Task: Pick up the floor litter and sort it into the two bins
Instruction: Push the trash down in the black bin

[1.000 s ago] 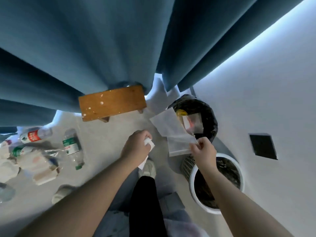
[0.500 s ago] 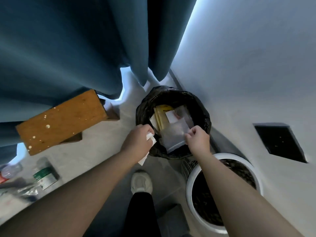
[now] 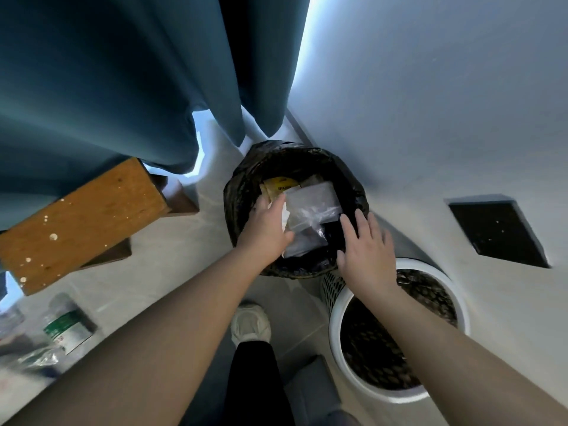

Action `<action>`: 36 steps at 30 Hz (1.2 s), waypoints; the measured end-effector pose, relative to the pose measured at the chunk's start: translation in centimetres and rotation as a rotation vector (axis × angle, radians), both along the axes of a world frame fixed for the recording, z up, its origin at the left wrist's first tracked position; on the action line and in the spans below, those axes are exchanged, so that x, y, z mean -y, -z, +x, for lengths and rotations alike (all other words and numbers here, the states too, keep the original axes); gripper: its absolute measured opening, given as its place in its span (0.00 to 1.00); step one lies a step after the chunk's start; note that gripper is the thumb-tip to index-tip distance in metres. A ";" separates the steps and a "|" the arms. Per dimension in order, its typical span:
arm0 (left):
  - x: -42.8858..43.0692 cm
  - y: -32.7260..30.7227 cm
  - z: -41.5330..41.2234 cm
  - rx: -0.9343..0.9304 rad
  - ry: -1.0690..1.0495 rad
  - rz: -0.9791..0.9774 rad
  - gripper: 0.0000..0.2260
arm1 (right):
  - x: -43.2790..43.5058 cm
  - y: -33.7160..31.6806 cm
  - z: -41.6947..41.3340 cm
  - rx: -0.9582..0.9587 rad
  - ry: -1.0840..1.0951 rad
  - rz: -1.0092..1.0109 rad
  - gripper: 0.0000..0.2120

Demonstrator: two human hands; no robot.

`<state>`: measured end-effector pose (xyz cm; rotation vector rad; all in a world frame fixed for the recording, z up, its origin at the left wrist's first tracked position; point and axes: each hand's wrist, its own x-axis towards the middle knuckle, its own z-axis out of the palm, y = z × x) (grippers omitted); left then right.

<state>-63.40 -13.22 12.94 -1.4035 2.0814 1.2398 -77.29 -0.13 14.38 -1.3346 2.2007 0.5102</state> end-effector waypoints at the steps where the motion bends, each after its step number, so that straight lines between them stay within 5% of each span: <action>1: 0.1 0.0 -0.1 0.039 0.055 -0.006 0.36 | -0.3 -0.4 -0.1 -0.004 -0.019 0.025 0.32; 7: 0.4 -2.9 3.9 0.096 0.348 -0.239 0.37 | 0.2 -3.1 1.4 -0.022 -0.043 0.043 0.32; 14: -1.1 -7.0 14.1 0.149 0.323 -0.213 0.37 | 3.1 -6.4 8.1 0.024 -0.177 -0.040 0.32; 29: -10.1 -8.9 46.9 0.261 -0.156 -0.137 0.34 | 6.4 -7.6 41.1 0.160 -0.672 0.094 0.32; 36: -16.9 -5.8 65.9 0.375 -0.386 -0.003 0.36 | 3.6 -4.3 58.9 0.244 -0.725 0.143 0.33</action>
